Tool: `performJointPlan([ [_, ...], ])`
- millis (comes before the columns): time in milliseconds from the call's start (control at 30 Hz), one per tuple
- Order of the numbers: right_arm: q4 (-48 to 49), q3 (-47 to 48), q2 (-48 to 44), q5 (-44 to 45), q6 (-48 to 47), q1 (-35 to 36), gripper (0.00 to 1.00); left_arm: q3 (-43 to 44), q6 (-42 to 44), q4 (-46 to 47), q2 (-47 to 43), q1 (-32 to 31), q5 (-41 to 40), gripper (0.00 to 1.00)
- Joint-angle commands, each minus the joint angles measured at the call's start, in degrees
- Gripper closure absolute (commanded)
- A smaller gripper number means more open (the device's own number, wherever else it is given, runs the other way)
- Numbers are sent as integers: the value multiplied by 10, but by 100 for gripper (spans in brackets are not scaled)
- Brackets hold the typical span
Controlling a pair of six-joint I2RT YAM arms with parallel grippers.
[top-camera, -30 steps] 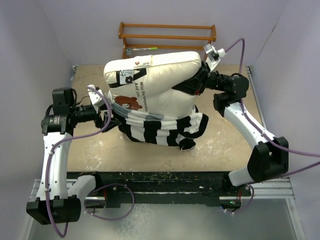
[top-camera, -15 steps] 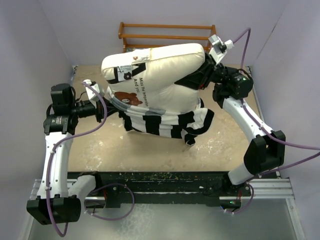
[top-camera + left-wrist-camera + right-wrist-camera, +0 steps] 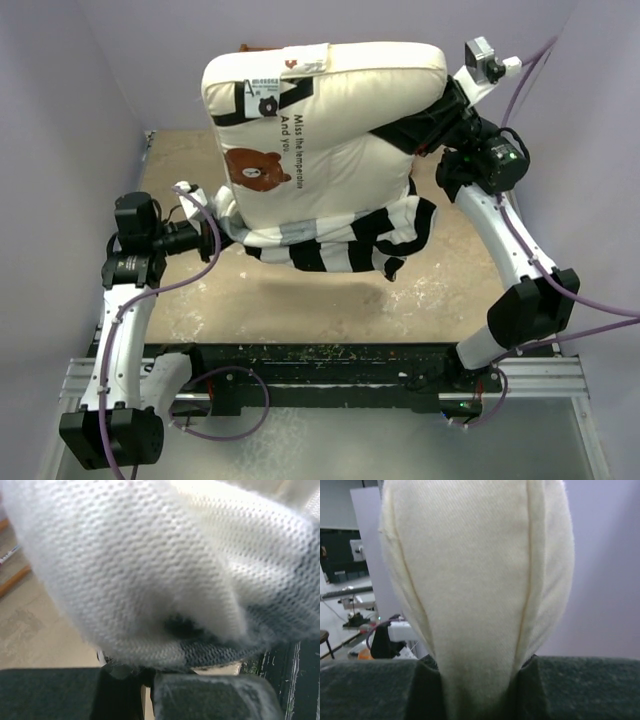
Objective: Remove the pillowcase from the pillow
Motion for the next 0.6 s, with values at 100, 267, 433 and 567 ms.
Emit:
performJointPlan([
  [100, 18, 26, -81, 308, -45, -12, 100, -15, 27, -35, -1, 1, -24, 82],
  [267, -51, 15, -116, 328, -103, -14, 100, 1, 65, -121, 8, 2, -14, 12],
  [433, -61, 64, -97, 331, -81, -14, 100, -8, 51, -94, 2, 2, -17, 0],
  [567, -80, 75, -102, 318, -78, -14, 100, 8, -12, 3, -27, 16, -65, 0],
])
